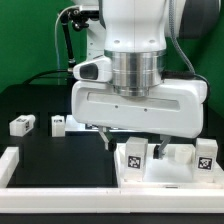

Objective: Assemble square table

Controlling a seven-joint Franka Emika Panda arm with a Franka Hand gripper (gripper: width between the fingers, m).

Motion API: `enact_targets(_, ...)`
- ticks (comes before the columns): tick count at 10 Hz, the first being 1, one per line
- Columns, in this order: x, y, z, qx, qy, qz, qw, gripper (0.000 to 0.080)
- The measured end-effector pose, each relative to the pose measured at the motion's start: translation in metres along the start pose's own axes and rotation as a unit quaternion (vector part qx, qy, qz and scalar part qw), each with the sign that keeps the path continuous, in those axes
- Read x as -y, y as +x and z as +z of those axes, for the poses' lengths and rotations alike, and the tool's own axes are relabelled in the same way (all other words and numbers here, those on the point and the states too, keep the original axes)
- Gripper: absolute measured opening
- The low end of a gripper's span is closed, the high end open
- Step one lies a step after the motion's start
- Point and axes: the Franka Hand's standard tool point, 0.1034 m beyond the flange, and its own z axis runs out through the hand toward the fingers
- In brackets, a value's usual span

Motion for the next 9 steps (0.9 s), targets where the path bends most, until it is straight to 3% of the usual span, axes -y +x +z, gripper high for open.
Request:
enact_targets(3,0.0005,-0.0005,0.0006,0.001,0.001,0.072,0.997,0.0286)
enact_targets(7,0.0026,0.0004,0.001,-0.001,0.001,0.237,0.971,0.0287)
enact_targets(8,0.0025,0.0012,0.001,0.001,0.006,0.286,0.958,0.0287)
enact_targets(9,0.0029,0.0037,0.0007,0.006,0.02,0.374,0.927,0.0287)
